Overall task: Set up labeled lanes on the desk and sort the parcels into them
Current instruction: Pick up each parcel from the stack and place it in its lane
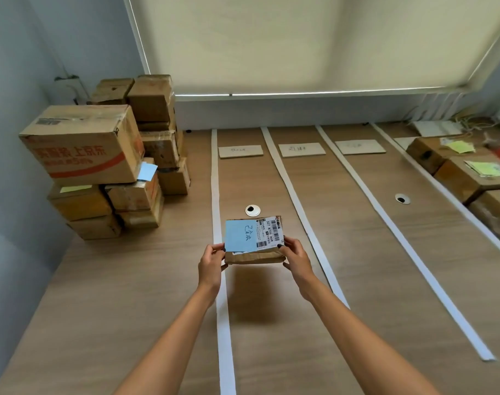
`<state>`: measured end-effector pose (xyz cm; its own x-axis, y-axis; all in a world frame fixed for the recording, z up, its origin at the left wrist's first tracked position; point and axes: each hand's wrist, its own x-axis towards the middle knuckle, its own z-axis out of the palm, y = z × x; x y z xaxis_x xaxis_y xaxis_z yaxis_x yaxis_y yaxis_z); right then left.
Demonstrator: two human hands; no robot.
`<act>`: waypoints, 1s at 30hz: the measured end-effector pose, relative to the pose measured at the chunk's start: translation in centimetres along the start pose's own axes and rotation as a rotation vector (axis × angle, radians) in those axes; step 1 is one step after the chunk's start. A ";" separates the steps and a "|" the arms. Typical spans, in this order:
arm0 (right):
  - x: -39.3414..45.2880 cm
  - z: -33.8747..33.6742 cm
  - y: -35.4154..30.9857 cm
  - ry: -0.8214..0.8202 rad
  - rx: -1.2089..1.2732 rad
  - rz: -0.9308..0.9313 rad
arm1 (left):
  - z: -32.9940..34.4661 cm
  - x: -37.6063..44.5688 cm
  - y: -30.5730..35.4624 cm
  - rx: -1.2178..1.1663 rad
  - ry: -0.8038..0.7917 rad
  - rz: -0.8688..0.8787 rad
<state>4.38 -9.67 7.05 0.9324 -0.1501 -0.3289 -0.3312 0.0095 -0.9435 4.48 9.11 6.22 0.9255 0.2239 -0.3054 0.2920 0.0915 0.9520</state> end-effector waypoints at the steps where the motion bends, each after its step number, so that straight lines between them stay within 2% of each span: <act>1: 0.4 -0.8 -0.1 0.008 0.005 -0.006 | 0.9 0.2 0.1 -0.005 -0.015 0.001; 10: 6.4 -11.6 -1.6 0.095 0.044 -0.037 | 13.5 2.1 1.2 0.025 -0.119 0.025; 15: 12.5 -21.9 -3.7 0.109 0.031 -0.074 | 25.4 4.0 2.1 -0.012 -0.155 0.031; 23: 26.8 -39.0 -7.4 0.089 -0.019 -0.099 | 46.9 10.7 2.9 0.004 -0.164 0.020; 30: 38.8 -46.0 -7.4 0.110 -0.025 -0.089 | 58.9 18.6 2.8 0.078 -0.170 0.024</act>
<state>36.35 -61.07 3.18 0.9373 -0.2567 -0.2357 -0.2523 -0.0335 -0.9671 36.73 -43.59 4.35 0.9581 0.0569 -0.2808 0.2807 0.0107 0.9597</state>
